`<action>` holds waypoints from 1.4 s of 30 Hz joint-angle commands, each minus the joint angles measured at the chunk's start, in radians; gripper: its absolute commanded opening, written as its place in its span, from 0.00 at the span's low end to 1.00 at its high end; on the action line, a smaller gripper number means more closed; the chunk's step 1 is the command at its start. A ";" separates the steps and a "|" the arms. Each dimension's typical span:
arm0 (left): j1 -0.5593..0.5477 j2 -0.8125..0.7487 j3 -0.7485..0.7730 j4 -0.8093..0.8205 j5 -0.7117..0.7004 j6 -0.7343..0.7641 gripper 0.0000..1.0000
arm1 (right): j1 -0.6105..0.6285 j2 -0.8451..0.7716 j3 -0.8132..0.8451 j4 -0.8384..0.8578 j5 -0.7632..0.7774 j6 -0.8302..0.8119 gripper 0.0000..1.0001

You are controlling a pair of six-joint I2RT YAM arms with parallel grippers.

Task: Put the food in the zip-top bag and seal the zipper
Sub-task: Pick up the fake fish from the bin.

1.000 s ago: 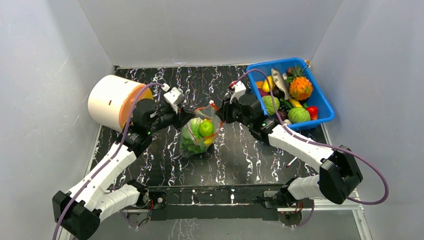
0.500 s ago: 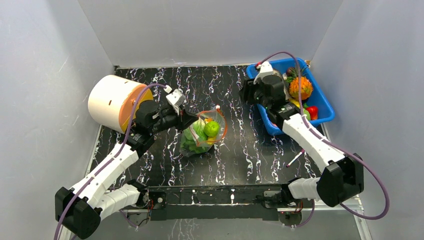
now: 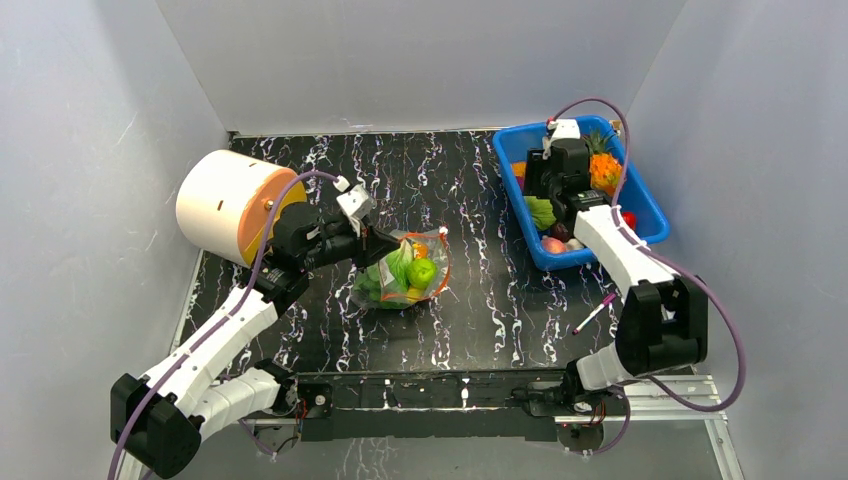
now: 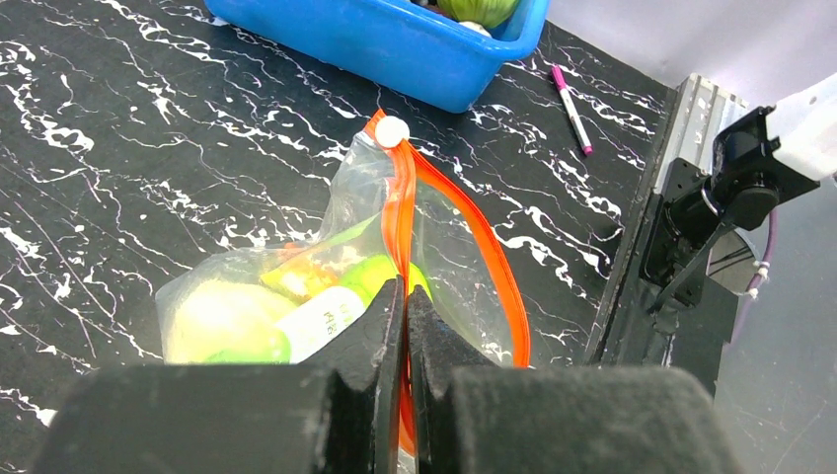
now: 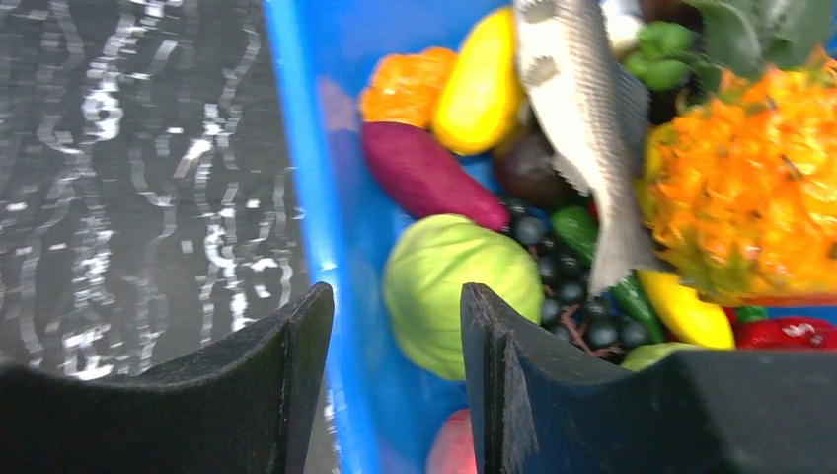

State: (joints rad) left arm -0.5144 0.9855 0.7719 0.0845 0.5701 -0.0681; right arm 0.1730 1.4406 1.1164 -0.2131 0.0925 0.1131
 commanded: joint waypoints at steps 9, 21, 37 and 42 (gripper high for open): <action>-0.002 -0.039 -0.018 0.011 0.069 0.020 0.00 | -0.037 0.226 0.176 0.096 0.288 -0.226 0.44; -0.002 -0.047 -0.033 0.019 0.068 0.024 0.00 | -0.038 0.502 0.387 0.168 0.415 -0.430 0.60; -0.002 -0.040 -0.032 0.012 0.063 0.033 0.00 | -0.041 0.708 0.529 0.173 0.562 -0.562 0.55; -0.002 -0.046 -0.032 0.009 0.059 0.036 0.00 | -0.042 0.699 0.528 0.175 0.564 -0.568 0.31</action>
State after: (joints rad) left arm -0.5144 0.9684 0.7498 0.0742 0.6201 -0.0498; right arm 0.1352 2.1536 1.5902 -0.1043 0.6258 -0.4397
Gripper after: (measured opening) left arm 0.010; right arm 0.395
